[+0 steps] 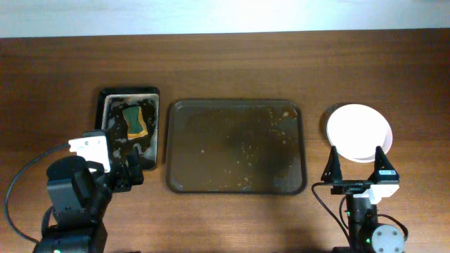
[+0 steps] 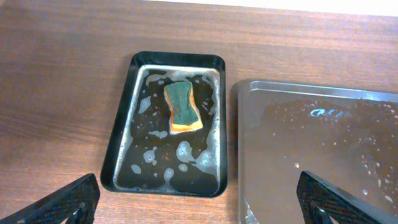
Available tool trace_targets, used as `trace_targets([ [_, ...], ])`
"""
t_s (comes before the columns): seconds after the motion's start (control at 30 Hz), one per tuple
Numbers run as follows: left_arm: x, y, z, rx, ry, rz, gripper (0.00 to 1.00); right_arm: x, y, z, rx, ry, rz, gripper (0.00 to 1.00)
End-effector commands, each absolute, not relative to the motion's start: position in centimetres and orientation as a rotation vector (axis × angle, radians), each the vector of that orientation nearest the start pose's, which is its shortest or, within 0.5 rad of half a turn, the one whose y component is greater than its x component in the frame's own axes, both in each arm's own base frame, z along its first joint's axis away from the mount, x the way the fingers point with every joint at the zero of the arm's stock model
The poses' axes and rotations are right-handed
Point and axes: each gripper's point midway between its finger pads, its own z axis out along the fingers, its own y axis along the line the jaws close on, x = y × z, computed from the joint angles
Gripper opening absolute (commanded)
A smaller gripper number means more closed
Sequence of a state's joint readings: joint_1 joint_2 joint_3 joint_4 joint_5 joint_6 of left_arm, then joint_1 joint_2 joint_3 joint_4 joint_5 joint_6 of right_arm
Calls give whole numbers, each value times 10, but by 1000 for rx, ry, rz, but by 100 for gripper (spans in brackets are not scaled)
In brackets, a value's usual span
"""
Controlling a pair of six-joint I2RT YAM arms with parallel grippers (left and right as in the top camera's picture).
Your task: Clean dirty plates on tray and stack at the side
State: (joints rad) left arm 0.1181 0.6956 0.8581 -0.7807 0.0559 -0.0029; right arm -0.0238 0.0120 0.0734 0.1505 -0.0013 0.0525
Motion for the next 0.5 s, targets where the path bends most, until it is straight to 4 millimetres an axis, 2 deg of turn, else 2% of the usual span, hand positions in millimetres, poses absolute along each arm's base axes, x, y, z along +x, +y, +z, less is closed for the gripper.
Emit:
trace_targets([
  [0.0, 249, 18, 237, -80, 2190, 4, 100, 242, -4, 225, -1, 1367, -17, 98],
  [0.13, 249, 18, 237, -80, 2190, 3, 100, 245, -2, 200, -72, 1466, -84, 98],
  [0.23, 249, 18, 237, -80, 2190, 3, 100, 246, 1, 156, -90, 1645, -59, 98],
  [0.47, 249, 18, 237, -80, 2190, 3, 100, 246, 0, 157, -88, 1642, -62, 98],
])
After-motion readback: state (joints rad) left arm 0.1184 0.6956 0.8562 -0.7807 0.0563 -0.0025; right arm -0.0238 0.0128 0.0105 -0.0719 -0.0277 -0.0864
